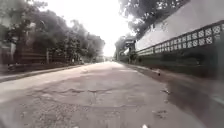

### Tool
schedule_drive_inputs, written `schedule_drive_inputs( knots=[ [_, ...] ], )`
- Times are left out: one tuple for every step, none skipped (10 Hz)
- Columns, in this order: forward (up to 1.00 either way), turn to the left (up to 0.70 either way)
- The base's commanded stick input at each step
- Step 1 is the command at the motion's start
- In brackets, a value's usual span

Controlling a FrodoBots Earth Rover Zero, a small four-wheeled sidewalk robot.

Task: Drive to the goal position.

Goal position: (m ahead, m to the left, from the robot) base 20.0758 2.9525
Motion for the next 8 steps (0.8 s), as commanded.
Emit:
schedule_drive_inputs(
  knots=[
    [0.85, -0.03],
    [0.85, 0.11],
    [0.85, 0.08],
    [0.85, 0.1],
    [0.85, -0.28],
    [0.85, -0.16],
    [0.85, 0.01],
    [0.85, 0.12]
  ],
)
